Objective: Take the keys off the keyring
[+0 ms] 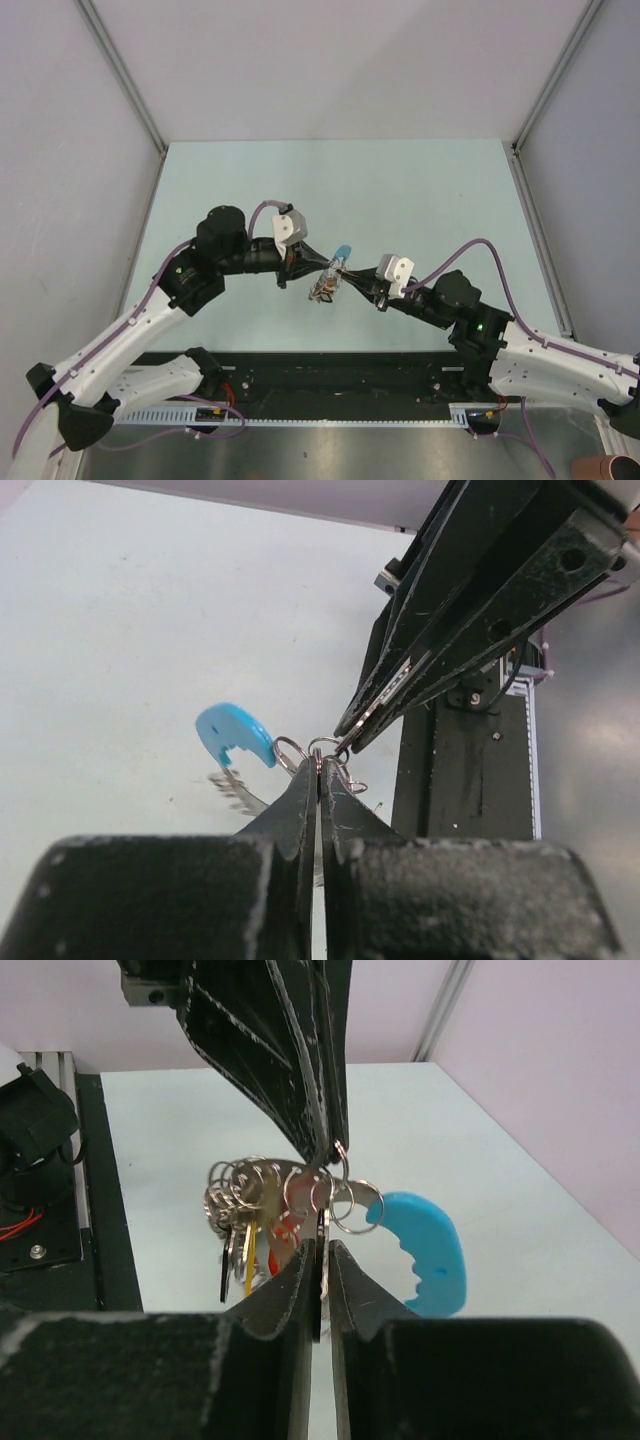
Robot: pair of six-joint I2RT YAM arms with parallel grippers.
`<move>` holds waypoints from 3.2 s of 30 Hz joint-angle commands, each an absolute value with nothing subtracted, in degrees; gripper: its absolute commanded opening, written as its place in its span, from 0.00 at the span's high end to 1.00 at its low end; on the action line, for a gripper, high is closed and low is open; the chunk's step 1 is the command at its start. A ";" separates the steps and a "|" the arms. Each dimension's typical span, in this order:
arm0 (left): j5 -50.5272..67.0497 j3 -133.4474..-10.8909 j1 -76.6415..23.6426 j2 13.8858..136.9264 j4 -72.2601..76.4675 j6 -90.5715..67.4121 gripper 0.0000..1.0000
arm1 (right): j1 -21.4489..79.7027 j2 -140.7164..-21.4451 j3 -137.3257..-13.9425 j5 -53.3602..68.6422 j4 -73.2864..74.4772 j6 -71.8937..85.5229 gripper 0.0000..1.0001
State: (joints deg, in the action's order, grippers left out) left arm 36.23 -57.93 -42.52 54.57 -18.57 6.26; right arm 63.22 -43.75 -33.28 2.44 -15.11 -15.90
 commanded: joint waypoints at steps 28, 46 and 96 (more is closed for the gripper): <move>36.74 -54.23 -41.92 50.71 -3.34 -2.46 1.00 | 63.37 -42.28 -35.24 0.35 -14.85 -12.39 1.00; 35.59 -52.73 -41.13 49.66 -2.55 -2.81 1.00 | 63.37 -39.99 -34.81 -4.21 -18.89 -10.90 1.00; 48.34 -49.22 -40.96 48.60 9.84 -10.02 1.00 | 61.35 -40.78 -35.33 5.80 -26.10 -7.74 0.75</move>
